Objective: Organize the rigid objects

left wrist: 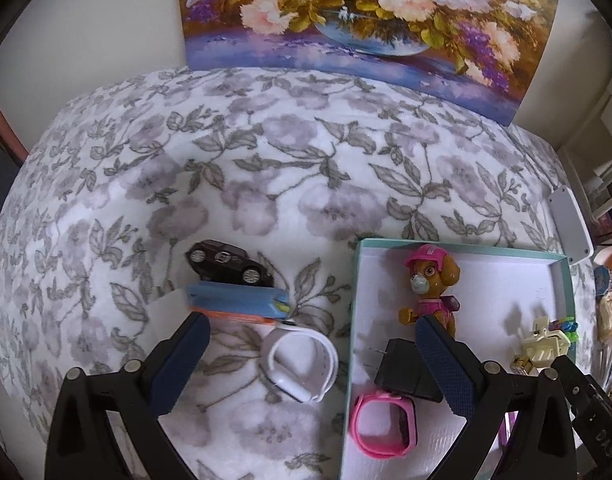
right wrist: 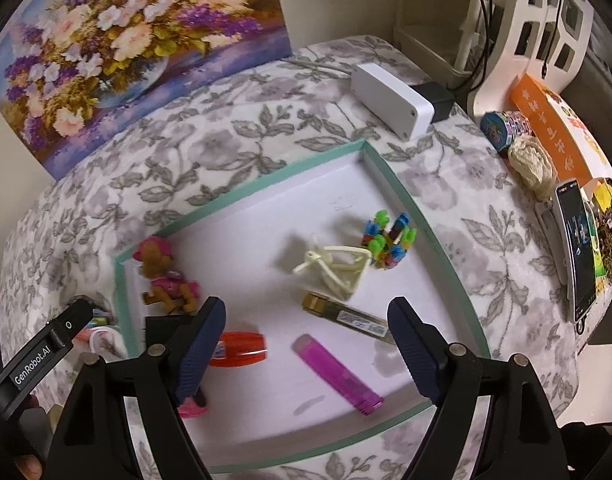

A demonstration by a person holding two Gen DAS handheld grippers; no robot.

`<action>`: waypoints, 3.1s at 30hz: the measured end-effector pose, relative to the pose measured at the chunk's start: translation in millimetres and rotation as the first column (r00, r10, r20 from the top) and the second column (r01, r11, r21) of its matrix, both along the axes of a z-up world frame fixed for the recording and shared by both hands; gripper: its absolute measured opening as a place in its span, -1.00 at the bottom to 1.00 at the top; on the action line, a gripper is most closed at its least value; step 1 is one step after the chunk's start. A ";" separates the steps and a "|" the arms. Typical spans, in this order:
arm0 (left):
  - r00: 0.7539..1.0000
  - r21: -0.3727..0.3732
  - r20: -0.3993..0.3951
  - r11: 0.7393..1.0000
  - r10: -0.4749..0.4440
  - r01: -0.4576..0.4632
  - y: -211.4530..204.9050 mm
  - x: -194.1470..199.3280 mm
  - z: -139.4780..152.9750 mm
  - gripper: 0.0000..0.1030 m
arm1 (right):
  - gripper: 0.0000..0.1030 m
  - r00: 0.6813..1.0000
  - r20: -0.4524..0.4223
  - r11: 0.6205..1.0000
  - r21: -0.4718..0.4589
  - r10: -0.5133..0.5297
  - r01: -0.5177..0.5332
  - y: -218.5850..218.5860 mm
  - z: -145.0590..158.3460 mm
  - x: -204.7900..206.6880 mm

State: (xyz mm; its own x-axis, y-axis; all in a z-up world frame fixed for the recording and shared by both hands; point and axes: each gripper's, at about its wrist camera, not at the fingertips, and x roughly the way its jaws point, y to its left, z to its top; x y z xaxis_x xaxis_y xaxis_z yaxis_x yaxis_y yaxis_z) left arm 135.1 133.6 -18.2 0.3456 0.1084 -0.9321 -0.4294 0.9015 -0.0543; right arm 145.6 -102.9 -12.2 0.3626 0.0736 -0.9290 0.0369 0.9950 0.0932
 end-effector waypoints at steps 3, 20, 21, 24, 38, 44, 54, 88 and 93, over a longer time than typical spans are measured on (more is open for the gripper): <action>1.000 0.008 0.010 1.000 0.014 -0.014 9.2 -6.7 10.3 1.00 | 0.63 1.000 0.020 1.000 0.003 0.014 -0.014 8.2 8.9 -4.4; 0.979 -0.039 0.002 0.978 0.204 -0.204 96.6 -70.3 21.5 1.00 | 0.63 0.986 0.033 0.987 0.003 0.162 -0.163 85.7 16.7 -32.9; 0.977 -0.042 0.004 0.976 0.213 -0.213 100.3 -73.3 21.6 1.00 | 0.63 0.984 0.036 0.984 0.001 0.176 -0.176 91.5 17.2 -34.5; 0.968 -0.063 0.015 0.967 0.249 -0.247 115.5 -86.0 24.0 1.00 | 0.63 0.978 0.041 0.979 0.000 0.206 -0.206 106.3 17.5 -38.3; 0.955 -0.106 -0.022 0.949 0.296 -0.297 151.2 -99.2 5.4 1.00 | 0.62 0.955 0.003 0.954 0.061 0.295 -0.295 168.4 -7.3 -47.8; 0.956 -0.149 -0.071 0.945 0.284 -0.291 151.2 -91.8 -18.2 1.00 | 0.50 0.948 -0.011 0.947 0.038 0.318 -0.318 181.6 -20.0 -45.8; 0.973 -0.189 -0.065 0.955 0.221 -0.229 138.7 -68.2 -36.3 0.98 | 0.46 0.956 -0.009 0.956 0.020 0.294 -0.293 179.2 -23.1 -38.6; 0.982 -0.236 -0.105 0.956 0.156 -0.177 121.8 -72.0 -59.6 -0.04 | -0.13 0.922 -0.032 0.920 0.076 0.387 -0.384 198.4 -35.2 -45.0; 0.978 -0.248 -0.113 0.948 0.176 -0.199 128.1 -79.1 -61.4 -0.04 | -0.25 0.914 -0.038 0.914 0.073 0.403 -0.400 208.9 -43.0 -46.7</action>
